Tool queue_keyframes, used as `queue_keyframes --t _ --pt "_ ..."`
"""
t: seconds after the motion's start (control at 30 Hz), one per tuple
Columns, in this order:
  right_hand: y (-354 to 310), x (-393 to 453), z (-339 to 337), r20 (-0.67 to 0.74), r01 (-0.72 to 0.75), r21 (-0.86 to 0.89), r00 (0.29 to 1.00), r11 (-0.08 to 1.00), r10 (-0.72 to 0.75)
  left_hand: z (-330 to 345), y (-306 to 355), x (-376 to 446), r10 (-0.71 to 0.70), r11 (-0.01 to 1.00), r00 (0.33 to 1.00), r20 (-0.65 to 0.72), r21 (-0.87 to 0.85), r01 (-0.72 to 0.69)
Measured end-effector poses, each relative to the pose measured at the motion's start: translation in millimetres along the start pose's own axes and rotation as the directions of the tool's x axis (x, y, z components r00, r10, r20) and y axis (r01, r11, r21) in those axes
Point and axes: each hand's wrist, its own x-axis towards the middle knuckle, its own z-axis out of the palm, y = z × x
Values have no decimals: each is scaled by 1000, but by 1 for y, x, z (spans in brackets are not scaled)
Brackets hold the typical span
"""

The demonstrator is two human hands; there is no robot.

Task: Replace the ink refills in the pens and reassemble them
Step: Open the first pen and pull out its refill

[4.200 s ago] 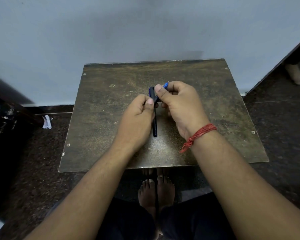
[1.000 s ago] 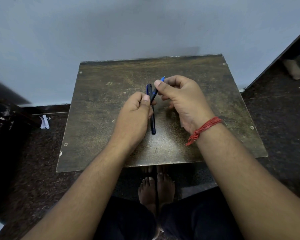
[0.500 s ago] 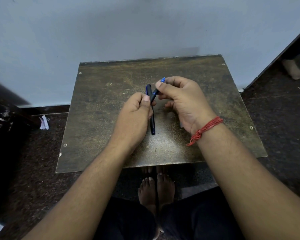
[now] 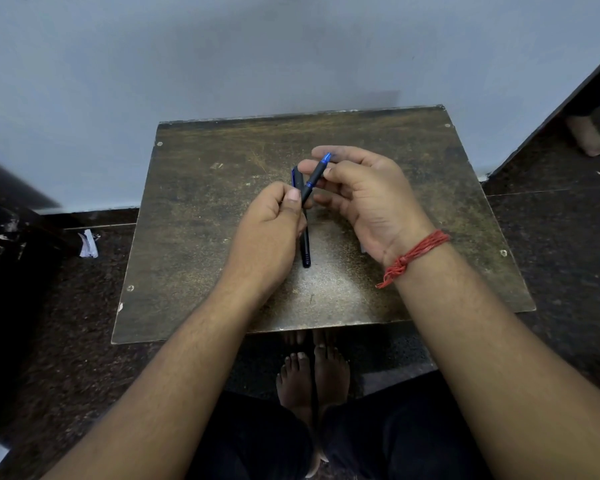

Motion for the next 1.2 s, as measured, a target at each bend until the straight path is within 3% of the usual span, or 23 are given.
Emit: queue_keyframes --t 0.17,0.3,0.53,0.93,1.1,1.2 --pt "7 4 -1 -55 45 -216 997 975 -58 -1 -1 3 0 999 1000 3 -33 1" --pt "6 1 0 -63 85 -238 993 968 -102 0 0 1 11 1000 1000 14 -26 -11" --pt "-1 3 -4 -95 67 -33 993 997 -70 0 1 0 -3 1000 1000 7 -28 3" --pt "-6 6 -13 -127 113 124 987 986 -98 2 7 -5 41 996 999 29 76 -43" --pt "-14 14 -21 -285 252 225 941 941 -184 2 5 -5 46 995 999 22 85 -48" --pt "-19 17 -34 -376 312 153 896 938 -237 2 5 -4 52 996 999 1 73 -52"
